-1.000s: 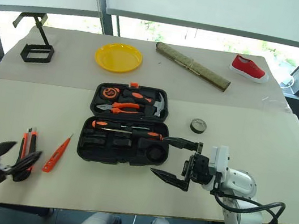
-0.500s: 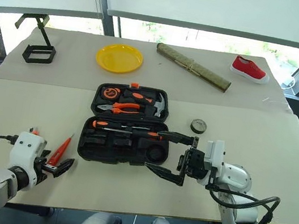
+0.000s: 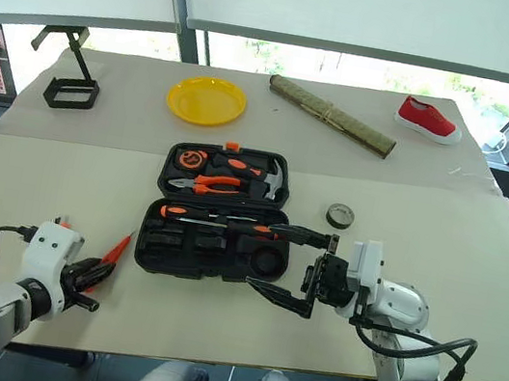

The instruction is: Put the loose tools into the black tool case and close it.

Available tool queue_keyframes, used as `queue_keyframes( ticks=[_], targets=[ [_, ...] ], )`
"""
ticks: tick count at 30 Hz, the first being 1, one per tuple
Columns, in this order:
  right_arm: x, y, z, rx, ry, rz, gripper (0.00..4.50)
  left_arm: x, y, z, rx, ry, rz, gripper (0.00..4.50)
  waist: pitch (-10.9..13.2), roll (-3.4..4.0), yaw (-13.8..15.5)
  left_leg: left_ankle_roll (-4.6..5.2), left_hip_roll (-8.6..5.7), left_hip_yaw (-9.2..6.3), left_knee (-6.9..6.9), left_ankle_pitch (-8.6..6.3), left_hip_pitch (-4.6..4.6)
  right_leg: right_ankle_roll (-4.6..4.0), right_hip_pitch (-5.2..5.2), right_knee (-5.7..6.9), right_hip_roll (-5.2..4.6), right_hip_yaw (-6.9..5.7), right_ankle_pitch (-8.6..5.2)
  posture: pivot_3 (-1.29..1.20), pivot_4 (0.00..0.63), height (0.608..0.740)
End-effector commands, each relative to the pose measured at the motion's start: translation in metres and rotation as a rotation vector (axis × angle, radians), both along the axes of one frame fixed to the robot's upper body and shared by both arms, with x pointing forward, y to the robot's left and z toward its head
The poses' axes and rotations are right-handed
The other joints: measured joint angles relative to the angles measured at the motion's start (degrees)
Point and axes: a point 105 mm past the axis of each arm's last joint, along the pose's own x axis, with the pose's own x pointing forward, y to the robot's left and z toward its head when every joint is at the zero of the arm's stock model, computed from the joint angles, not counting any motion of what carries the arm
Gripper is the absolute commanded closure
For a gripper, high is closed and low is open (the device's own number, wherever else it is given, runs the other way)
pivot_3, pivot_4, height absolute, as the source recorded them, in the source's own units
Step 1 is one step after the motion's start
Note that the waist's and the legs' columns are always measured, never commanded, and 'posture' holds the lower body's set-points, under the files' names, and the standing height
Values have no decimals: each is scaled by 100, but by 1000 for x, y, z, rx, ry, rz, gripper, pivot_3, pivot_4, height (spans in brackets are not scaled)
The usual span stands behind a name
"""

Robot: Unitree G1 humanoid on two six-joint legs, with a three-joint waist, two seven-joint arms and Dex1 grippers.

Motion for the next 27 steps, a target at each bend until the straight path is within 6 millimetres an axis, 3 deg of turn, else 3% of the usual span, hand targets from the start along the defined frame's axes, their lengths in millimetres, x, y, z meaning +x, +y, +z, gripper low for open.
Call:
queue_keyframes(
  ticks=[1, 6, 12, 16, 20, 27],
  targets=[
    [-5, -8, 12, 4, -56, -20, 0, 11, 9, 43, -36, -202, -115, 3901, 3, -3, 3, 0, 0, 0, 0, 0, -3, -3, -2, 1, 0, -2, -2, 0, 150, 740],
    [-4, -22, 14, -17, -61, -91, 0, 15, -7, 82, -26, -306, -531, 3901, 4, -6, 25, -1, -1, 0, 0, 1, -8, -5, 0, -2, -11, -16, -3, 0, 150, 740],
    [-1, -29, 17, -15, -49, -153, 0, 45, -41, 68, 231, -229, -968, 3901, 7, -2, 17, 0, -7, 8, 0, 4, -10, -5, 0, -1, -3, -18, -3, 0, 150, 740],
    [-4, -29, 15, -23, -24, -161, 0, 71, -63, 63, 262, -213, -1061, 3901, 10, -7, 1, 1, -3, 12, 0, 4, -17, -4, -7, 0, 7, -14, -1, 0, 150, 740],
    [-7, -28, 15, -16, -24, -178, 0, 81, -76, 49, 283, -140, -1126, 3901, 13, -12, -60, 7, 0, 14, 2, 0, -26, -2, -15, 3, 16, -6, -2, 0, 150, 740],
    [-11, -22, 16, -4, -24, -197, 0, 95, -82, 42, 342, -88, -1146, 3901, 15, -16, -81, 10, 5, 13, 11, -1, -32, -2, -18, 6, 24, -5, -2, 0, 150, 740]
  ],
)
